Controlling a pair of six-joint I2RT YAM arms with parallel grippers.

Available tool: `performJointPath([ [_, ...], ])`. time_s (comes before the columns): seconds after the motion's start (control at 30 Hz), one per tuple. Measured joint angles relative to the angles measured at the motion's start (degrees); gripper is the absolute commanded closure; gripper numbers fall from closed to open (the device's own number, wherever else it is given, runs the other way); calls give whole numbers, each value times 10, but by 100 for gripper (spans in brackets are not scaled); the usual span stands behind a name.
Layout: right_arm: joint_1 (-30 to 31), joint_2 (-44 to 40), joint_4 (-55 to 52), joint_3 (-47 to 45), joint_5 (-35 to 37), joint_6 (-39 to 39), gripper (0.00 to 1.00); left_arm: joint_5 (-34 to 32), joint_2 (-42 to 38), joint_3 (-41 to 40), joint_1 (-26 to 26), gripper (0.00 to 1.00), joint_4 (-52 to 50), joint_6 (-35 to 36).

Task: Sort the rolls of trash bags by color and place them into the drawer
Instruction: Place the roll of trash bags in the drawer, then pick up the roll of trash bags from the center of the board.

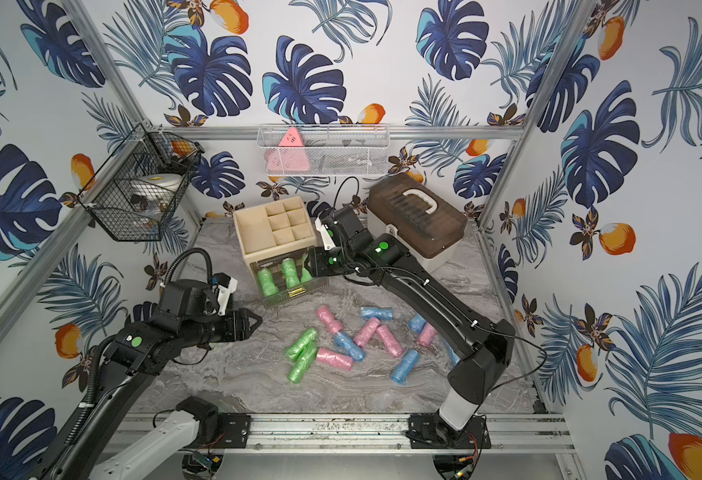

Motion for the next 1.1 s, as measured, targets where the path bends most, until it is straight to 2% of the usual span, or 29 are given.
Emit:
performJointPath([
  [0.23,-31,-57,1,-81,-2,-9,49,-41,25,-9,-97,34,-3,-26],
  [0.43,-48,-96,1,-148,-2,-11,49,-108,79,-30,-239,36,22,-70],
  [0.67,-72,-131,0,-186,-2,-11,50,-209,215,-56,-397,36,91,-128],
  [0.8,-87,-146,-2,-198,-4,-16,51,-265,289,-40,-441,36,105,-139],
  [1.1,-112,-168,-6,-225,-16,-25,51,-320,376,-37,-448,39,129,-136],
])
